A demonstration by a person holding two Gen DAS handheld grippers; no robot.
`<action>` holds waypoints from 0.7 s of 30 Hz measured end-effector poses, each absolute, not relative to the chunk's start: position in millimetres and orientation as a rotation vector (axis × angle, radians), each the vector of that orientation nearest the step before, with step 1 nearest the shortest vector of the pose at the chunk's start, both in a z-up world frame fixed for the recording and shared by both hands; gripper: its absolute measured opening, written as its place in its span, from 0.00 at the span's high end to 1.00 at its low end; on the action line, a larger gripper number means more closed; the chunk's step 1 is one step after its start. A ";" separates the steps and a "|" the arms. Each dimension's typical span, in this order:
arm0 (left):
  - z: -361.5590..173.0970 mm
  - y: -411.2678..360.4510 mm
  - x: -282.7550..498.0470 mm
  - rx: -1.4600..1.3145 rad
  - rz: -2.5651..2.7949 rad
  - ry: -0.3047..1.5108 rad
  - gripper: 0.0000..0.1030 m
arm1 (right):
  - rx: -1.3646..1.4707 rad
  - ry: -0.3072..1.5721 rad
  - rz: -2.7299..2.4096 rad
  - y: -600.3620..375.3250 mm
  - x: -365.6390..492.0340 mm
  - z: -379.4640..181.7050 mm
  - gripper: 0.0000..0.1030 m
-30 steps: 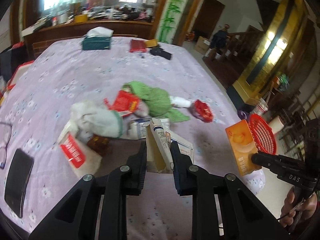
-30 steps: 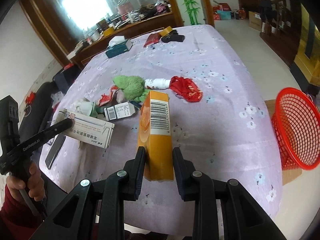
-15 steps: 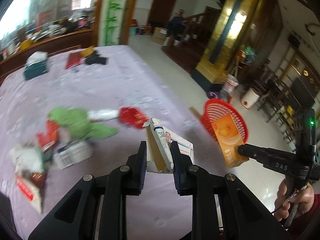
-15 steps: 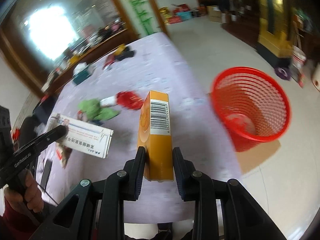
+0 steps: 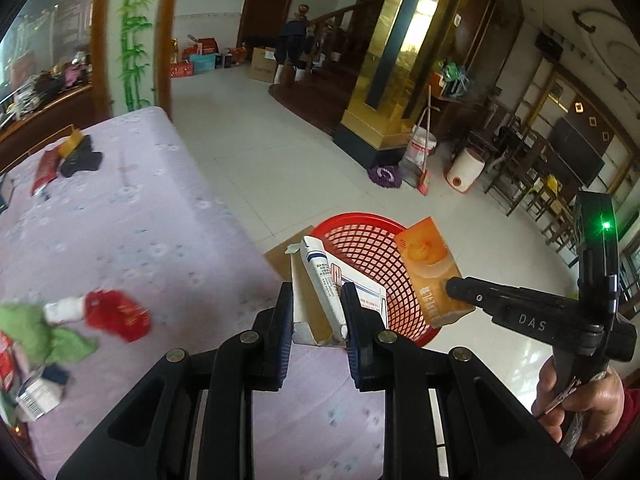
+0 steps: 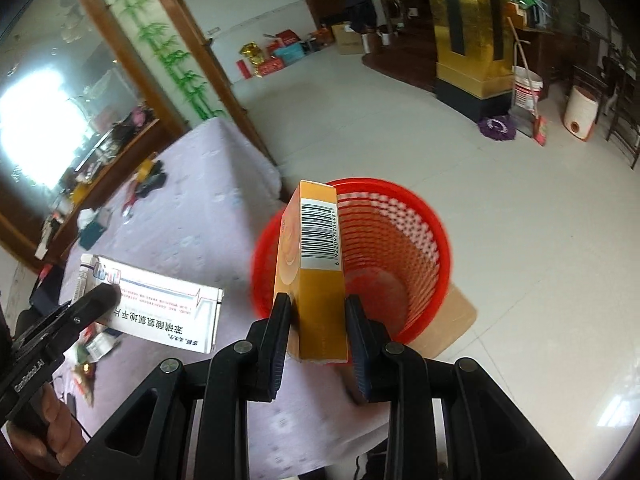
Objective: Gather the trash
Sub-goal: 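Carry both boxes to the red basket and open both grippers to drop them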
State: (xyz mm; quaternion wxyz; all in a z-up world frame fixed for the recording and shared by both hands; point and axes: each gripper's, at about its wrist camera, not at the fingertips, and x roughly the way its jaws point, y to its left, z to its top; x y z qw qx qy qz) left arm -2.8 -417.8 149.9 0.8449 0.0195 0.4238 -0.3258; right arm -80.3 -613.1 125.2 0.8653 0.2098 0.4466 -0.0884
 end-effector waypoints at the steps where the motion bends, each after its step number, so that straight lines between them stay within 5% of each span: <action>1: 146.1 -428.5 1.1 0.050 -0.684 0.902 0.79 | 0.443 0.940 -0.189 -618.2 -77.2 122.0 0.71; 4: 140.0 -451.1 8.6 0.065 -0.680 0.914 0.78 | 0.446 0.965 -0.196 -633.7 -70.7 112.6 0.70; 6: 137.4 -460.1 10.4 0.067 -0.665 0.911 0.62 | 0.436 0.969 -0.200 -642.4 -65.3 109.4 0.69; 9: 135.7 -464.5 12.6 0.057 -0.655 0.902 0.53 | 0.432 0.971 -0.196 -651.7 -62.6 109.1 0.58; 21: 138.2 -390.1 1.8 -0.053 -0.440 0.918 0.41 | 0.355 0.954 -0.045 -621.9 -50.4 120.7 0.53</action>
